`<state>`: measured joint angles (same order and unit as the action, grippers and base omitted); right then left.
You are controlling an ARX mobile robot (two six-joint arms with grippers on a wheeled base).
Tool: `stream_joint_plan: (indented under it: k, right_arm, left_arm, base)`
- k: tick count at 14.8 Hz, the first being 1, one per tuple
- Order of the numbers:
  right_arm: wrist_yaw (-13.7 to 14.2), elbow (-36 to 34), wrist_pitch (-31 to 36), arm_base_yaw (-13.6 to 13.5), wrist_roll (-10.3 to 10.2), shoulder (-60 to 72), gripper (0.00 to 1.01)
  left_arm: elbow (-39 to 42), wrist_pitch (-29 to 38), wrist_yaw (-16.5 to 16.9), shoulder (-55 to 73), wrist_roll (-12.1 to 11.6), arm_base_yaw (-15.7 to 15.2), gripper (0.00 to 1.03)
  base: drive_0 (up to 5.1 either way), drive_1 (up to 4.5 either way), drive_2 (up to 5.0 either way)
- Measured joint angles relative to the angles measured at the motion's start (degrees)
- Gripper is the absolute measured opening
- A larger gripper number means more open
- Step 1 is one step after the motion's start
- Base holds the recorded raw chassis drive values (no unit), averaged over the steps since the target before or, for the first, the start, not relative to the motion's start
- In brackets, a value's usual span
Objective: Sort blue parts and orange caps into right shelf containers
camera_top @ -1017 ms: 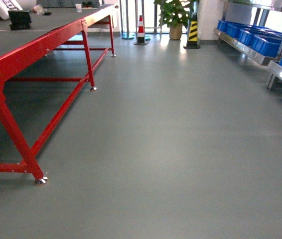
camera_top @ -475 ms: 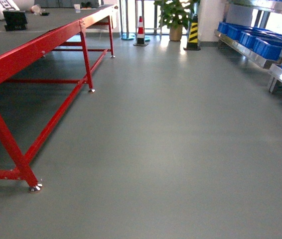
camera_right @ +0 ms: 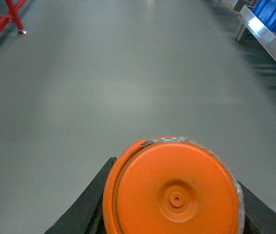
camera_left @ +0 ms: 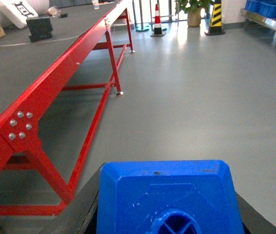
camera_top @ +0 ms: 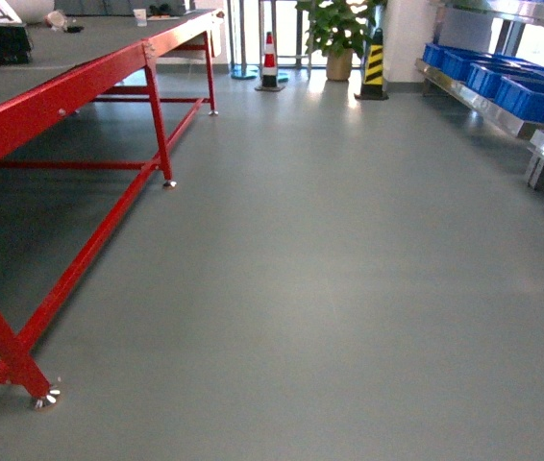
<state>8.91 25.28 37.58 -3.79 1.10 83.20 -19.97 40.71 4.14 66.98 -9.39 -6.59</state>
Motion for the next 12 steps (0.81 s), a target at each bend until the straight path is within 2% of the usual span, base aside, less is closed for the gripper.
stream_joint_plan:
  k: [12]
  right_arm:
    - [0.0, 0.0, -0.1, 0.0, 0.0, 0.0, 0.45]
  left_arm:
    - [0.0, -0.3, 0.0, 0.2, 0.0, 0.0, 0.45]
  base:
    - [0.1, 4.36, -4.2]
